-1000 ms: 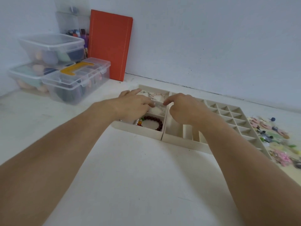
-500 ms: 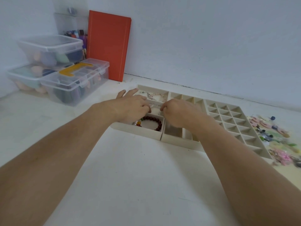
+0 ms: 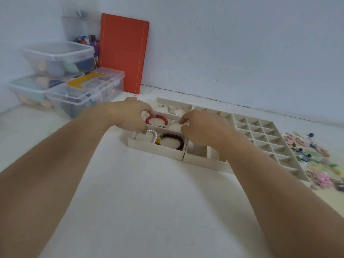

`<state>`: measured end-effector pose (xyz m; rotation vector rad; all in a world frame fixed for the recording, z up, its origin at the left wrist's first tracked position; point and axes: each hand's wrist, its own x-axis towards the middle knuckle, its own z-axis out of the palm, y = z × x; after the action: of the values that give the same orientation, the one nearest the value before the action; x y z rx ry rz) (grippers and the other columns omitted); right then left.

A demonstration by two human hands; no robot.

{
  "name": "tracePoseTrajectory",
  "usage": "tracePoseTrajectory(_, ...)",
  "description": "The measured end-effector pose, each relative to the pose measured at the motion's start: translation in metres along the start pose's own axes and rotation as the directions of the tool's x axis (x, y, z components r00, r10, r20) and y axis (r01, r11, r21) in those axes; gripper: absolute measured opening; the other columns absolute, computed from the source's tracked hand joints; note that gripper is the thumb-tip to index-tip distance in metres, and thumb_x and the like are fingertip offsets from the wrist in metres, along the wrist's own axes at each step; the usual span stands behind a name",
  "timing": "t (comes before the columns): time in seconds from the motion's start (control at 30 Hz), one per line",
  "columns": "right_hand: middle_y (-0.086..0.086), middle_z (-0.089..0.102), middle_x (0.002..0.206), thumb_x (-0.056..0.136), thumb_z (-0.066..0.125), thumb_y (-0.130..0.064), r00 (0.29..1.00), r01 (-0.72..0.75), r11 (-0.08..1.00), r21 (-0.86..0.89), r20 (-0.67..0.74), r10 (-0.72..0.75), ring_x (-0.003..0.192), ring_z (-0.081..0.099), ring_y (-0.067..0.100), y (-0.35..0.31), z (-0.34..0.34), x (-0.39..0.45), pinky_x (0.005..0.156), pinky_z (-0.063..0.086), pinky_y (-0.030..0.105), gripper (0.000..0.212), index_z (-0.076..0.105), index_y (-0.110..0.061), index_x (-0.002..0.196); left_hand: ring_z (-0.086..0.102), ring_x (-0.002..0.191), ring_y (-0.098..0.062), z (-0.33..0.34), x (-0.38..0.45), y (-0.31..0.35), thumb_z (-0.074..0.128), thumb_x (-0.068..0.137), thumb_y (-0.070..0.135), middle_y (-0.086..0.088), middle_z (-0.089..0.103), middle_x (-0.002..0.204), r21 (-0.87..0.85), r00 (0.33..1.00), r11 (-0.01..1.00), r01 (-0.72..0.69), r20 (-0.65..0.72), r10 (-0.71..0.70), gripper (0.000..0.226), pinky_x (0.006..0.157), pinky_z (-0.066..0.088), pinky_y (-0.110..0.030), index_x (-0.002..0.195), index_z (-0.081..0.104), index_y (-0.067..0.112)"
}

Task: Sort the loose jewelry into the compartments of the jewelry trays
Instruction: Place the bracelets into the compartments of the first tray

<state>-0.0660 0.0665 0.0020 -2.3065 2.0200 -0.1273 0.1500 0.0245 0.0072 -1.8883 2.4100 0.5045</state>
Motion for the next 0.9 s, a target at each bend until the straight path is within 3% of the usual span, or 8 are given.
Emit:
tracePoseTrajectory(0.07,-0.005,0.067,0.122,0.092,0.054,-0.032,1.000,0.017,1.000,0.005,0.014,-0.017,0.112,0.061,0.023,-0.003,0.000,-0.002,0.083,0.044,0.035,0.036,0.062,-0.038,0.127,0.011,0.152,-0.020,0.000,-0.004,0.001,0.076,0.078,0.020,-0.007,0.030,0.158,0.029,0.999,0.999,0.025,0.044,-0.026,0.076,0.115,0.030,-0.046,0.143,0.043,0.042)
tracePoseTrajectory(0.13,-0.006,0.066,0.125,0.092,0.058,-0.033,0.999,0.026,1.000,0.002,0.018,-0.026,0.115,0.060,0.022,-0.004,0.001,-0.002,0.091,0.046,0.037,0.039,0.060,-0.039,0.130,0.029,0.143,-0.024,0.001,-0.006,0.005,0.075,0.077,0.016,-0.009,0.034,0.150,0.048,0.997,0.998,0.045,0.054,-0.048,0.082,0.110,0.038,-0.043,0.146,0.039,0.043)
tracePoseTrajectory(0.2,-0.006,0.065,0.126,0.091,0.059,-0.032,1.000,0.023,1.000,0.000,0.012,-0.023,0.116,0.060,0.021,-0.003,0.002,-0.002,0.090,0.045,0.036,0.040,0.060,-0.039,0.131,0.041,0.129,-0.024,0.001,-0.007,0.008,0.074,0.078,0.014,-0.006,0.038,0.141,0.040,0.998,0.998,0.039,0.051,-0.041,0.083,0.104,0.044,-0.042,0.147,0.038,0.042)
tracePoseTrajectory(0.3,-0.009,0.064,0.124,0.091,0.060,-0.030,0.999,0.049,0.998,0.031,-0.012,-0.049,0.108,0.060,0.018,-0.002,-0.001,-0.002,0.079,0.041,0.032,0.038,0.061,-0.041,0.128,0.038,0.131,-0.023,0.002,-0.005,0.008,0.075,0.081,0.017,-0.005,0.039,0.140,0.009,1.000,1.000,0.015,0.012,-0.015,0.079,0.105,0.042,-0.041,0.147,0.039,0.040)
tracePoseTrajectory(0.37,-0.014,0.064,0.110,0.094,0.060,-0.033,0.990,0.137,0.988,0.071,-0.032,-0.135,0.092,0.056,0.014,-0.005,0.000,-0.002,0.072,0.039,0.031,0.030,0.064,-0.046,0.120,0.035,0.134,-0.023,0.002,-0.004,0.009,0.078,0.082,0.020,-0.005,0.040,0.142,-0.009,1.000,1.000,-0.002,-0.024,0.002,0.079,0.108,0.039,-0.043,0.148,0.040,0.039)
tracePoseTrajectory(0.43,-0.017,0.062,0.094,0.100,0.053,-0.034,0.967,0.255,0.960,0.117,-0.006,-0.256,0.089,0.052,0.013,-0.013,0.002,-0.003,0.071,0.041,0.032,0.028,0.065,-0.050,0.119,0.033,0.137,-0.024,0.003,-0.003,0.009,0.079,0.081,0.020,-0.005,0.040,0.145,-0.013,0.999,1.000,-0.004,-0.034,0.003,0.081,0.110,0.038,-0.045,0.150,0.038,0.037)
tracePoseTrajectory(0.57,-0.006,0.067,0.128,0.104,0.044,-0.029,0.915,0.387,0.919,0.076,0.090,-0.393,0.115,0.059,0.021,-0.026,0.014,-0.006,0.095,0.049,0.038,0.036,0.062,-0.050,0.128,0.028,0.142,-0.024,0.005,-0.002,0.008,0.080,0.081,0.019,-0.006,0.037,0.152,-0.007,1.000,1.000,0.010,-0.024,-0.010,0.089,0.112,0.036,-0.042,0.153,0.031,0.034)
tracePoseTrajectory(0.9,-0.002,0.069,0.121,0.101,0.041,-0.020,0.925,0.357,0.933,0.054,0.116,-0.361,0.109,0.062,0.023,-0.024,0.017,-0.002,0.091,0.053,0.041,0.042,0.068,-0.047,0.117,0.026,0.146,-0.026,0.008,0.002,0.006,0.079,0.084,0.021,-0.005,0.034,0.157,0.071,0.996,0.997,0.004,-0.086,0.002,0.088,0.113,0.033,-0.043,0.154,0.029,0.035)
